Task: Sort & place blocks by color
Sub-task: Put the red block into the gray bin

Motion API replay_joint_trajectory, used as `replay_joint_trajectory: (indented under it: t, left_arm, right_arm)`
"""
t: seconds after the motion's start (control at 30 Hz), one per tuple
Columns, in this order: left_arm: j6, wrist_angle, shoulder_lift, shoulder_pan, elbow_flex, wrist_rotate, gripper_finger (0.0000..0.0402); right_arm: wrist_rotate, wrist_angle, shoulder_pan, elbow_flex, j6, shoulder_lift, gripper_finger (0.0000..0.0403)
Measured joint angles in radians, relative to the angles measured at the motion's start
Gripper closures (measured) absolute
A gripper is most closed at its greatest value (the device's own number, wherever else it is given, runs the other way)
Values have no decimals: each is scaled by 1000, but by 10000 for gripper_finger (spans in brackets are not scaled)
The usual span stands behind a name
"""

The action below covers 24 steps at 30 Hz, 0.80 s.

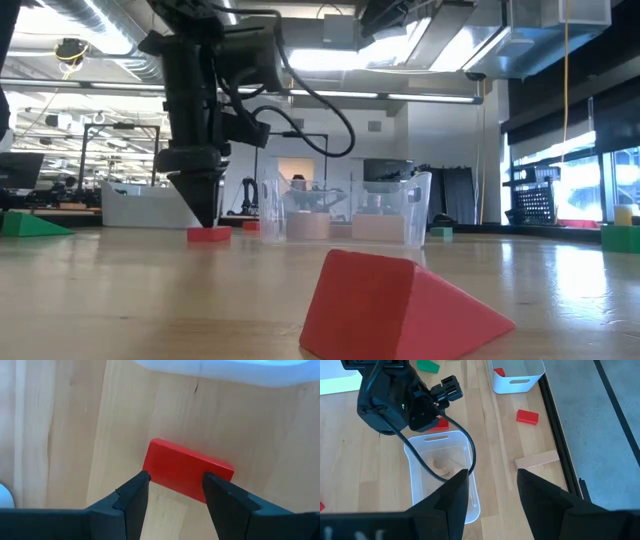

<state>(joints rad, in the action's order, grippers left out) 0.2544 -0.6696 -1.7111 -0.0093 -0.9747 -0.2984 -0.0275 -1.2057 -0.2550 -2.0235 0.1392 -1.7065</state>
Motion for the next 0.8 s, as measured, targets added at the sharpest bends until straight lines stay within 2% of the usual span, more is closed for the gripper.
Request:
replay_joint_trajectory:
  t: [0.2,0.63,0.8]
  left_arm:
    - [14,-43,1,0,1,1,220]
    - [240,-271,-4,1,6,-69,220]
    - [268,-289,-5,1,7,-76,220]
  right_arm:
    - [0,0,0,0,0,0,233]
    - [0,0,0,0,0,0,233]
    - [0,0,0,0,1,0,233]
